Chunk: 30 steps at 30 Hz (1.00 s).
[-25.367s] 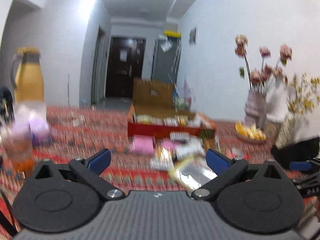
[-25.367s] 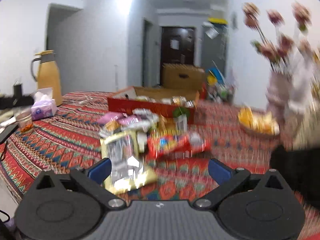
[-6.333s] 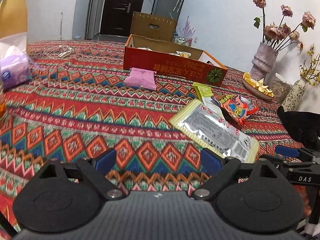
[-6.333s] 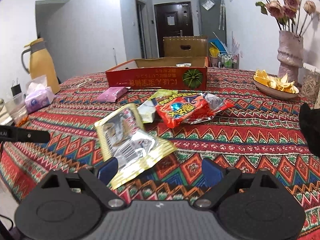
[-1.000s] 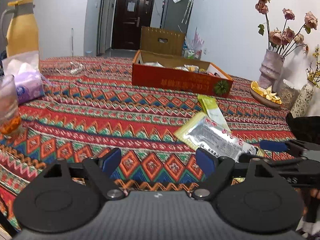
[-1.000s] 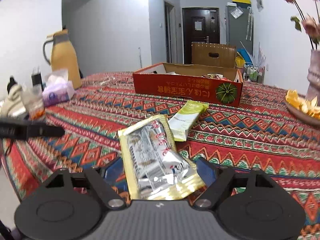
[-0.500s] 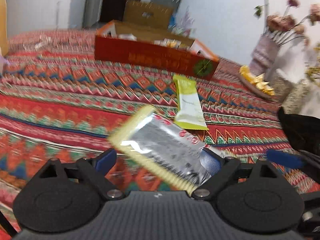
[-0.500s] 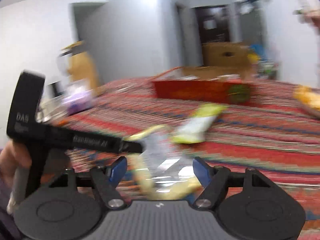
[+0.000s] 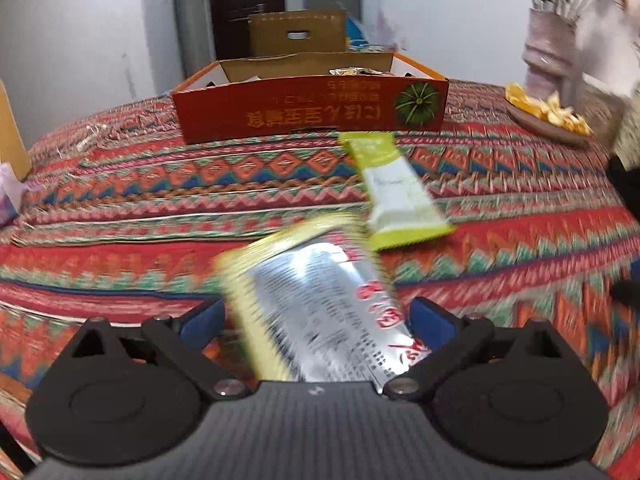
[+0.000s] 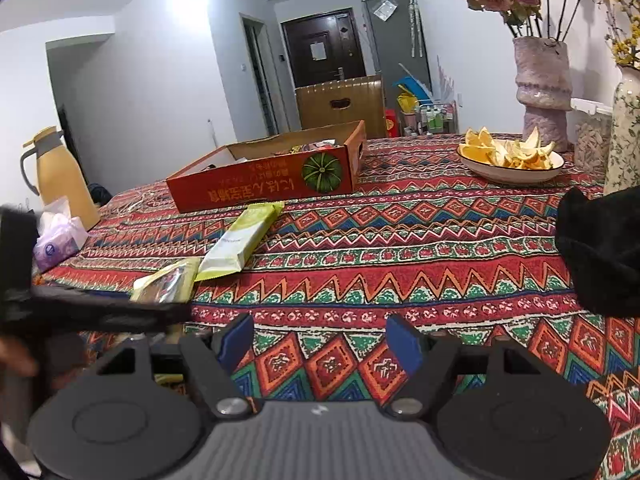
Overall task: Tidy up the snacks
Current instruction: 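Grasp the silver wafer packet with the left tool while the right tool grasps the yellow-green bar, then carry the wafer packet and yellow-green bar into the box and lower them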
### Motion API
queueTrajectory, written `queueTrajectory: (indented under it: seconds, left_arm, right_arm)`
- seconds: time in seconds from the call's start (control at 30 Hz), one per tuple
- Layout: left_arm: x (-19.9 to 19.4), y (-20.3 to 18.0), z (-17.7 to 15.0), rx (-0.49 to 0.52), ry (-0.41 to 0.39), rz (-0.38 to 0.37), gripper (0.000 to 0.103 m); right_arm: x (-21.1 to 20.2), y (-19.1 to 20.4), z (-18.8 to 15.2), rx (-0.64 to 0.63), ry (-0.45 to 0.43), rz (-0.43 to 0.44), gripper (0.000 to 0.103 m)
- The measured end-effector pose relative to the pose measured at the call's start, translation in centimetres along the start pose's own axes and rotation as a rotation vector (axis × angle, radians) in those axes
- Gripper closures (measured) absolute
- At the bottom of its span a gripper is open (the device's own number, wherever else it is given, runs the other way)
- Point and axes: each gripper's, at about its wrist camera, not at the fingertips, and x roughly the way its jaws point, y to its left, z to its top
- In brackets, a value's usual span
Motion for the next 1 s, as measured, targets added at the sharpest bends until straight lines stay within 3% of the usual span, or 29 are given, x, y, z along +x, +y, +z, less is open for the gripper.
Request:
queueTrajectory:
  seconds: [0.13, 0.27, 0.4, 0.53, 0.6, 0.67, 0.7, 0.77, 0.83, 1.0]
  left_arm:
    - [-2.3, 3.7, -0.5, -0.014, -0.001, 0.003, 0.002]
    - [-2.1, 4.0, -0.2, -0.055, -0.049, -0.048, 0.001]
    - [0.0, 3.7, 0.2, -0.086, 0.038, -0.123, 0.001]
    - [0.0, 3.3, 0.0, -0.072, -0.009, -0.074, 0.027]
    - [0.0, 3.8, 0.1, -0.114, -0.018, -0.077, 0.033]
    - [-0.2, 4.3, 0.3, -0.156, -0.018, -0.093, 0.05]
    - [-0.4, 4.6, 0.3, -0.176, -0.021, -0.105, 0.052]
    - [-1.2, 5.2, 0.2, -0.193, -0.033, -0.125, 0.061]
    - [-2.0, 5.7, 0.0, -0.197, -0.039, -0.131, 0.064]
    - [-4.3, 7.3, -1.1, -0.227, -0.065, -0.141, 0.064]
  right_arm:
    - [1.6, 0.3, 1.0, -0.016, 0.011, 0.03, 0.031]
    - [4.8, 2.0, 3.3, -0.022, 0.032, 0.113, 0.031]
    - [9.3, 4.6, 6.7, -0.042, 0.059, 0.168, 0.031]
    - [13.8, 6.9, 8.2, -0.055, 0.083, 0.134, 0.031]
    - [15.8, 7.7, 8.3, -0.061, 0.088, 0.125, 0.031]
    - [17.5, 8.4, 8.6, -0.057, 0.096, 0.082, 0.032]
    - [18.2, 8.6, 8.6, -0.06, 0.097, 0.068, 0.032]
    - [18.9, 8.9, 8.4, -0.067, 0.103, 0.039, 0.041]
    - [18.9, 9.2, 7.8, -0.105, 0.115, 0.023, 0.062]
    - [15.3, 9.8, 5.9, -0.155, 0.127, 0.019, 0.066]
